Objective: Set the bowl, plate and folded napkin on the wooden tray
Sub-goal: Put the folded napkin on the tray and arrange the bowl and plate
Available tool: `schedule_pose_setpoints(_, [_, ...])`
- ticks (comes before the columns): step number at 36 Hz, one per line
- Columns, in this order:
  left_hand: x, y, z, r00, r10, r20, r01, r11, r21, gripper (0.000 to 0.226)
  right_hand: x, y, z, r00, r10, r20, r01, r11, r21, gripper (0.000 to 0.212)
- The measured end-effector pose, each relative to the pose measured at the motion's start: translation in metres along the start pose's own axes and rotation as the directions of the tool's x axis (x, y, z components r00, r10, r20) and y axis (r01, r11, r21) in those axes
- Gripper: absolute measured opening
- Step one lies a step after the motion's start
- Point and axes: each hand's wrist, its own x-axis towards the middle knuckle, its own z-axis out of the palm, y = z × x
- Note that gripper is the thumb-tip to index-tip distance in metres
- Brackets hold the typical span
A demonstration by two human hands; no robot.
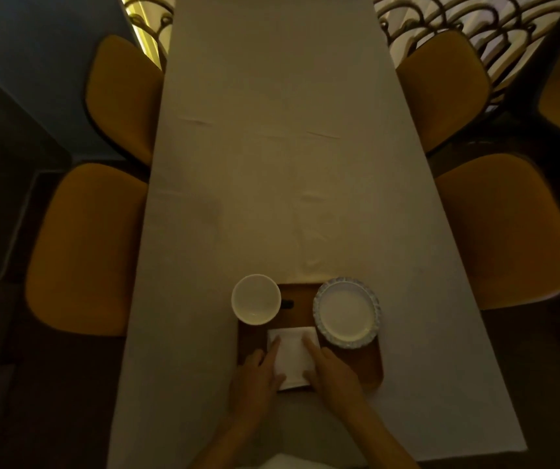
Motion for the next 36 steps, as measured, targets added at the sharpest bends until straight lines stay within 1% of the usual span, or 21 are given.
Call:
schedule_pose_setpoints(3, [0.001,0.0,-0.002,1.0,-0.008,0.03,0.005,0.996,0.09,0.074,-0.001,0.004,0.0,1.0,0.014,0.024,-0.014,1.0,-0.017,0.079])
schedule_pose_setpoints(7, [0.0,0.001,-0.006,0.998,-0.001,0.062,-0.007,0.992,0.126,0.076,-0.008,0.011,-0.002,1.0,0.008,0.02,-0.008,1.0,0.029,0.081])
schedule_pose_setpoints(11, [0.002,0.001,-0.013,0.995,0.008,0.098,-0.019,0.994,0.106,0.074,-0.015,0.013,-0.008,1.0,-0.025,0.014,0.023,0.995,0.098,0.072])
schedule_pose_setpoints(13, [0.002,-0.002,-0.017,0.994,0.007,0.111,-0.016,0.997,0.081,0.068,-0.017,0.013,-0.013,1.0,-0.005,0.018,0.002,0.99,0.141,0.068])
schedule_pose_setpoints(15, [0.0,-0.006,-0.02,0.996,0.014,0.089,-0.02,0.998,0.065,0.06,-0.018,0.013,-0.017,1.0,0.016,0.015,-0.018,0.981,0.192,0.064])
schedule_pose_setpoints(17, [-0.003,-0.011,-0.024,0.999,0.016,0.033,-0.018,0.998,0.055,0.05,-0.018,0.014,-0.018,0.998,0.056,-0.006,-0.053,0.973,0.226,0.054])
schedule_pose_setpoints(20, [-0.004,-0.02,-0.033,0.998,-0.001,-0.071,0.005,0.998,0.055,0.023,-0.018,0.013,-0.022,0.99,0.133,-0.053,-0.116,0.962,0.248,0.021])
schedule_pose_setpoints(21, [-0.004,-0.023,-0.038,0.995,-0.014,-0.095,0.019,0.998,0.056,0.016,-0.017,0.012,-0.024,0.985,0.156,-0.072,-0.134,0.959,0.249,0.014])
schedule_pose_setpoints(23, [-0.001,-0.029,-0.048,0.988,-0.064,-0.143,0.069,0.997,0.031,0.013,-0.014,0.009,-0.029,0.972,0.201,-0.12,-0.168,0.957,0.236,0.018])
schedule_pose_setpoints(25, [0.004,-0.033,-0.059,0.973,-0.115,-0.202,0.12,0.993,0.013,0.016,-0.009,0.002,-0.036,0.964,0.228,-0.134,-0.195,0.956,0.221,0.015])
schedule_pose_setpoints(27, [0.011,-0.035,-0.07,0.958,-0.159,-0.237,0.163,0.987,-0.005,0.02,-0.001,-0.008,-0.044,0.967,0.214,-0.142,-0.184,0.963,0.196,0.01])
schedule_pose_setpoints(29, [0.02,-0.036,-0.081,0.948,-0.185,-0.258,0.186,0.982,-0.018,0.024,0.01,-0.023,-0.053,0.973,0.159,-0.17,-0.126,0.974,0.189,0.011])
schedule_pose_setpoints(31, [0.031,-0.036,-0.092,0.947,-0.18,-0.266,0.183,0.983,-0.016,0.026,0.022,-0.04,-0.061,0.975,0.099,-0.2,-0.066,0.984,0.166,0.013])
schedule_pose_setpoints(34, [0.052,-0.035,-0.11,0.961,-0.135,-0.241,0.15,0.988,0.046,0.025,0.04,-0.064,-0.069,0.974,0.054,-0.22,-0.042,0.997,0.06,0.021])
schedule_pose_setpoints(36, [0.067,-0.034,-0.121,0.972,-0.095,-0.214,0.116,0.989,0.088,0.024,0.049,-0.078,-0.069,0.977,0.029,-0.209,-0.029,1.0,0.001,0.024])
